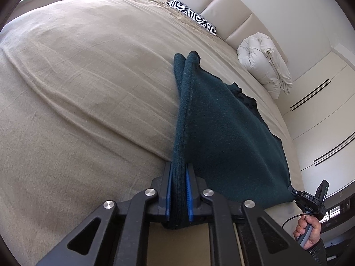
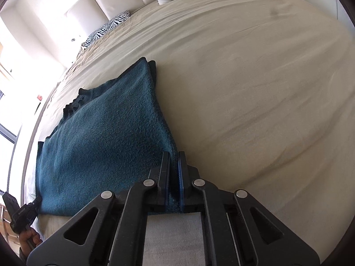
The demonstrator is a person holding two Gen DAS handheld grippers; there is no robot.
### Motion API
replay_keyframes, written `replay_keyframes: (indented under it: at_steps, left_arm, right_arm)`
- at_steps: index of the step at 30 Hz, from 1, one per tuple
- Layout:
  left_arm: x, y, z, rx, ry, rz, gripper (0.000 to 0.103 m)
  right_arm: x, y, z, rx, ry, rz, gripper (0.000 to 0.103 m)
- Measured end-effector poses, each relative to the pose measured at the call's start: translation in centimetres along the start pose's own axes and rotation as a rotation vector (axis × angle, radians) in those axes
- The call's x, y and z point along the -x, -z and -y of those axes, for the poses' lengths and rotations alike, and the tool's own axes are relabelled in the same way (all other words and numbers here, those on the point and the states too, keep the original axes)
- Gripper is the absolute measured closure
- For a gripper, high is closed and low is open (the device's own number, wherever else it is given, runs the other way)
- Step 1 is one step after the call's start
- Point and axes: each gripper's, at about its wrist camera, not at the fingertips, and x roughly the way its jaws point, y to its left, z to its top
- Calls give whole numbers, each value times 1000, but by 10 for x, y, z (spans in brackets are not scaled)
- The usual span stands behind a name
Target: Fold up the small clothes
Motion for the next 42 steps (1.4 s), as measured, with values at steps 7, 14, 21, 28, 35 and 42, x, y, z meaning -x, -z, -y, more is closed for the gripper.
replay_keyframes:
  at_steps: [7, 14, 21, 28, 35, 42]
  left_arm:
    - [2, 2, 0, -7, -5, 2, 91]
    - [5, 6, -1, 0, -6, 8, 91]
    - [7, 12, -3, 10, -5, 14, 92]
    - [6, 11, 2, -13, -32, 12, 88]
    - [12, 9, 21, -60, -102, 20, 65]
    - [9, 9, 34, -109, -161, 30, 45]
  right_arm:
    - [-5, -3, 0, -4, 4, -3, 98]
    - [-10, -1, 0, 11, 15, -8, 98]
    - [-17, -4, -7, 35, 49, -7, 98]
    - [-17, -2, -2, 40, 17, -6, 96]
    - [7, 0, -2, -41, 9, 37, 48]
    - [47, -2, -17, -85, -39, 145, 45]
